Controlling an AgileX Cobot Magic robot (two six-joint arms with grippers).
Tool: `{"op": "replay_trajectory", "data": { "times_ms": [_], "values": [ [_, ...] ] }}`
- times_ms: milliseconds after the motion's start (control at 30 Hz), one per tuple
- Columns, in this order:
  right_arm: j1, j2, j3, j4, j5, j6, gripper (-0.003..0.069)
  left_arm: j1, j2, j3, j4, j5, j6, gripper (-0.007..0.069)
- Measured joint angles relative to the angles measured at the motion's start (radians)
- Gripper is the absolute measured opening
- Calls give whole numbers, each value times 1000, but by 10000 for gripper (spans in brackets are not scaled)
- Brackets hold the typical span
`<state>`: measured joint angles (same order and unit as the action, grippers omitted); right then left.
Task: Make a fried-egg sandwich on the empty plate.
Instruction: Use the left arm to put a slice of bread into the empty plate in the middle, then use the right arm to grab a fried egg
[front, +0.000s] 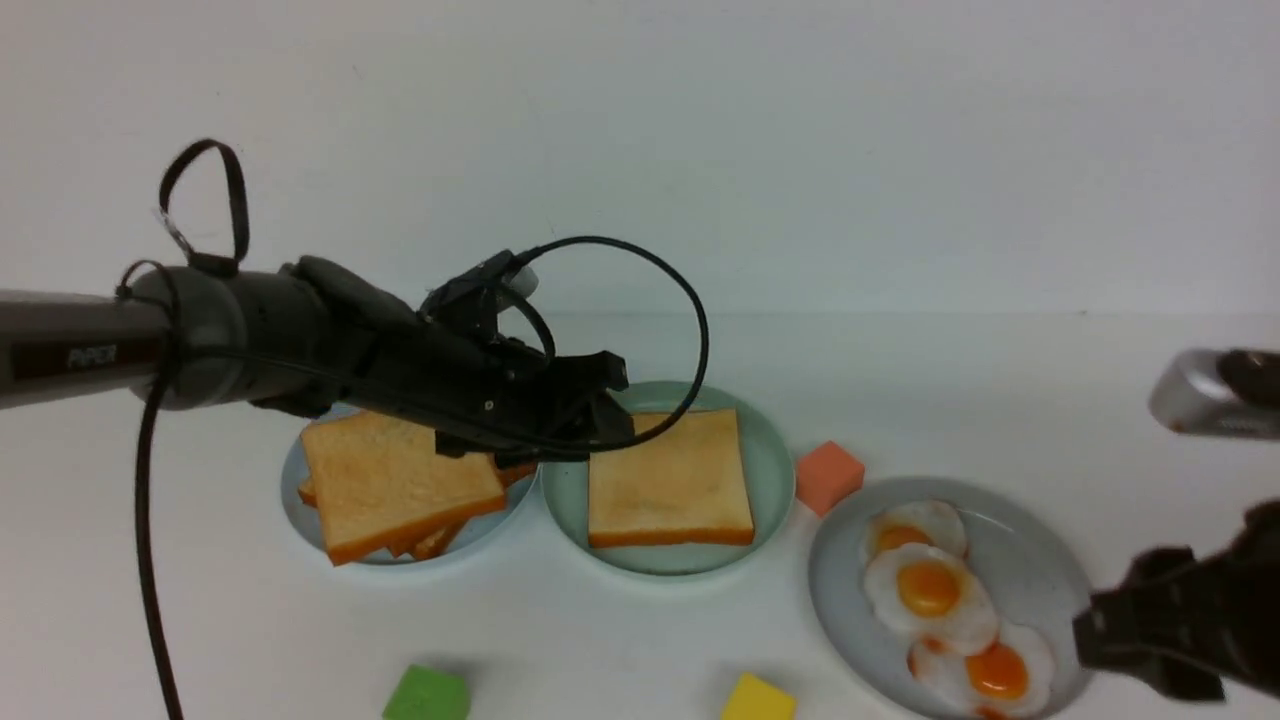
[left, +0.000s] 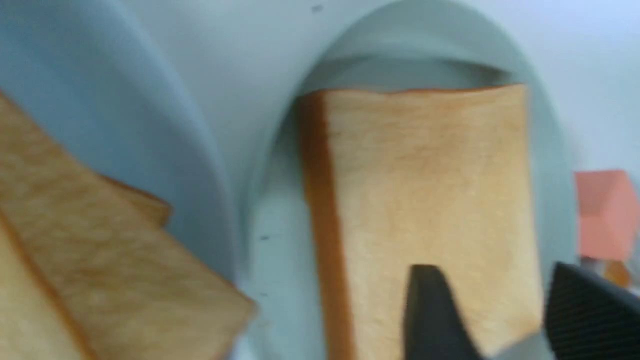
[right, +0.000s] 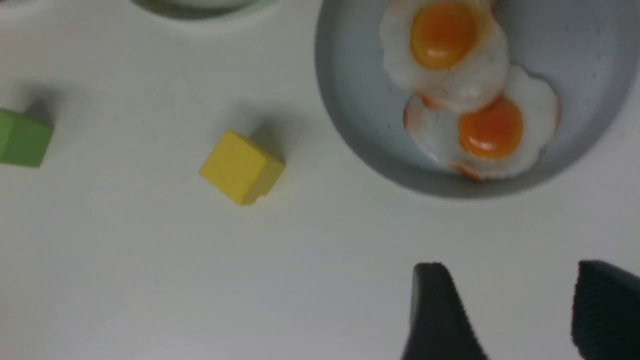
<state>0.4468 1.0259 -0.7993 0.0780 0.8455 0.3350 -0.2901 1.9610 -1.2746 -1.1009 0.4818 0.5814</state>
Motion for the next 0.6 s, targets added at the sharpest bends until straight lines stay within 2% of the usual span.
{"op": "replay_trajectory", "data": {
  "times_ms": [133,300,400,467,600],
  "values": [
    [0,91,-92,-24,5,-8,439,31,-94,0,127,39,-66,499],
    [-76,212,-133,11,3,-104,448,76,-251,0,372,198,-159,517],
    [-156,283,-133,93,-4,-201,448,63,-338,11,464,323,-162,493],
    [-222,334,-133,212,-25,-321,448,23,-412,48,496,373,-158,461],
    [-313,412,-133,427,-63,-545,448,-83,-520,114,504,393,-113,347]
  ]
}}
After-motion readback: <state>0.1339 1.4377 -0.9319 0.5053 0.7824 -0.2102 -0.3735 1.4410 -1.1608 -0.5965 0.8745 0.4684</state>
